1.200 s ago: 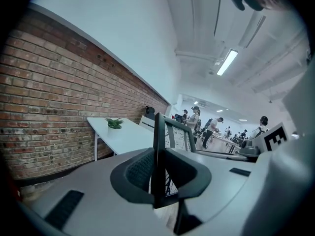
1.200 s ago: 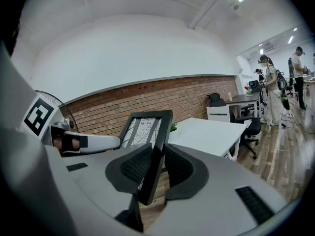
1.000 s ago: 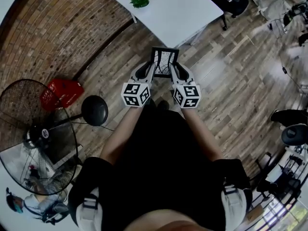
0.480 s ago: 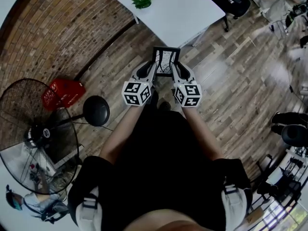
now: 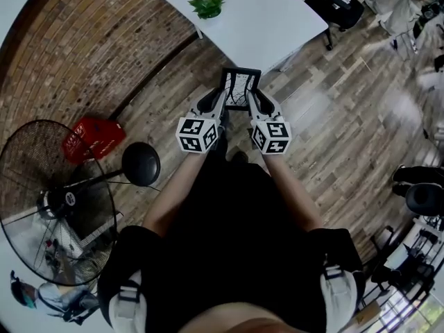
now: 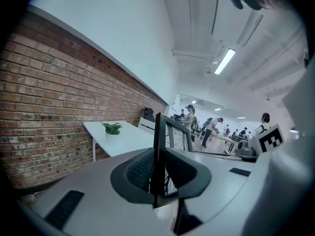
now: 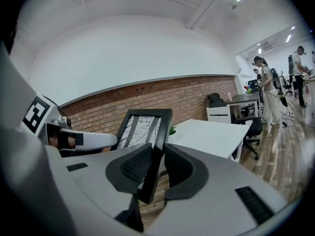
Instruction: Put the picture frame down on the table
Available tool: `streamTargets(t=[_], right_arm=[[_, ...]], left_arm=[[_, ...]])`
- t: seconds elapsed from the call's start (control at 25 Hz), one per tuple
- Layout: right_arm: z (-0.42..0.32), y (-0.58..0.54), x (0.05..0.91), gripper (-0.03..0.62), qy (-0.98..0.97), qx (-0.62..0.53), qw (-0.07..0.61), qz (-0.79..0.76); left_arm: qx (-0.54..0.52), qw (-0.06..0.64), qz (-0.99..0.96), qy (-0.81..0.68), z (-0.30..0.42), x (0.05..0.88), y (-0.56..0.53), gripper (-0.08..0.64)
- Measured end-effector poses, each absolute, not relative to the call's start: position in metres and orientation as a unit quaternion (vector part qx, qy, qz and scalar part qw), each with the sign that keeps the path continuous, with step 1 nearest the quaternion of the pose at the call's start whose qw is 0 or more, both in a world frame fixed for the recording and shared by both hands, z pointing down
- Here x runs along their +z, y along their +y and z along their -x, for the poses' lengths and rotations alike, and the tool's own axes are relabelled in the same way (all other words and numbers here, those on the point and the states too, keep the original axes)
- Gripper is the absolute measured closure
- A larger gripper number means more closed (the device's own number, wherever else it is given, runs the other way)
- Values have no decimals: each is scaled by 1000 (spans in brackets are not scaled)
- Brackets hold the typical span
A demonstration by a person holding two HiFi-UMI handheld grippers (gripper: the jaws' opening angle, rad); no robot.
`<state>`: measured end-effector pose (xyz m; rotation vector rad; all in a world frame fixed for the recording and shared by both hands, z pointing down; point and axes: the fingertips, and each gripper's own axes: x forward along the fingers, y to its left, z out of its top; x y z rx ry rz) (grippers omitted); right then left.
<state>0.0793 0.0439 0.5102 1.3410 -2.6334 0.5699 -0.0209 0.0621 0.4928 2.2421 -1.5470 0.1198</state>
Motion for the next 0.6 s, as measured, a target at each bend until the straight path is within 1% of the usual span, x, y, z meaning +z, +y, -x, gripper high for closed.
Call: streamTargets(t=[0.6], right_arm=[[-72,-26,532,512,-849,213,80,-477]], left_arm=[[59,224,-820,-524,30,515,-18,479]])
